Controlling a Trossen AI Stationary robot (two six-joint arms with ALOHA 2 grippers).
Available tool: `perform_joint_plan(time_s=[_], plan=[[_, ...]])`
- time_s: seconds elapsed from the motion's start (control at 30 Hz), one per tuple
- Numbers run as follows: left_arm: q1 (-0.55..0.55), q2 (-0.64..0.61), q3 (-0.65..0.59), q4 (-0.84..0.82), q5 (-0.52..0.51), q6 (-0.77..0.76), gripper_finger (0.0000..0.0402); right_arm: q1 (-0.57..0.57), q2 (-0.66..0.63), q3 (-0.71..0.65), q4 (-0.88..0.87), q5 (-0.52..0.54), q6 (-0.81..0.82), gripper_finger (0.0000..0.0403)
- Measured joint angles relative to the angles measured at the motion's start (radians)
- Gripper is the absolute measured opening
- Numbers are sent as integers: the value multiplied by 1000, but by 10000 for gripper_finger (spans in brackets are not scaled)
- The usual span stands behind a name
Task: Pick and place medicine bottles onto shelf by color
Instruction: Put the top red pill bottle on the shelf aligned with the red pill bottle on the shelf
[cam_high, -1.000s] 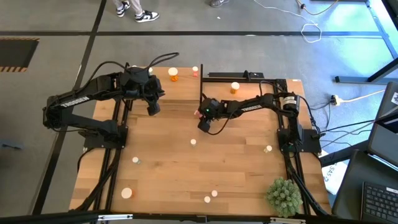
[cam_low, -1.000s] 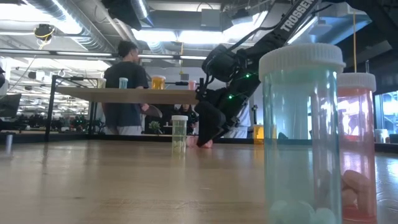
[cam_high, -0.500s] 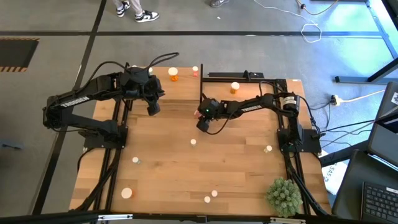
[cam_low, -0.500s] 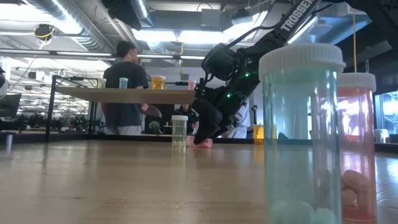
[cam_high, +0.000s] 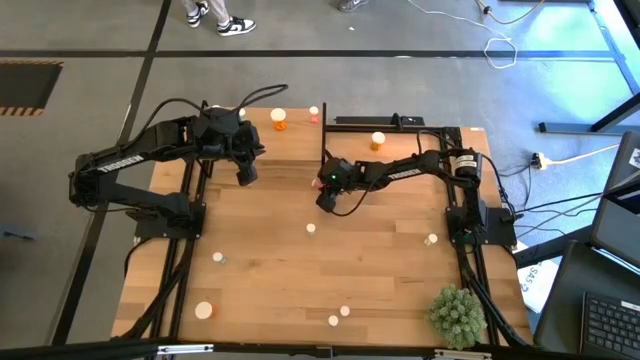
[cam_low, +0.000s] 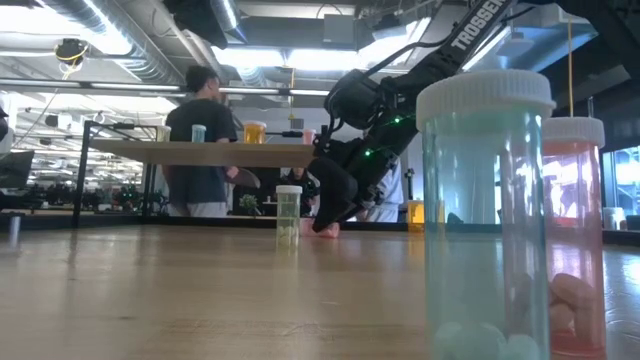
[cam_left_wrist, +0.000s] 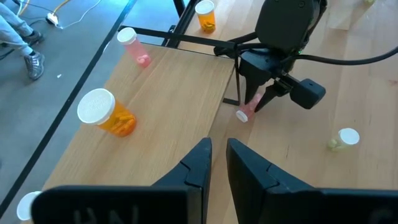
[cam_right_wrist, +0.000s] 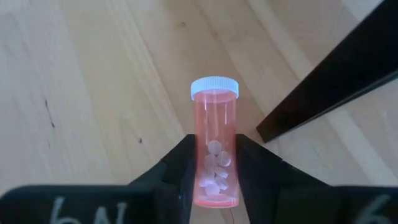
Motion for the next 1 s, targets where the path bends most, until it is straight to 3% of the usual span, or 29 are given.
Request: perform_joint_plan(time_s=[0.53, 1.0], plan=[[0, 0, 0, -18, 0, 0, 43, 14, -20, 1, -13, -31, 28, 104], [0, 0, 0, -36, 0, 0, 43, 77, -185, 1, -19, -36, 25, 104]])
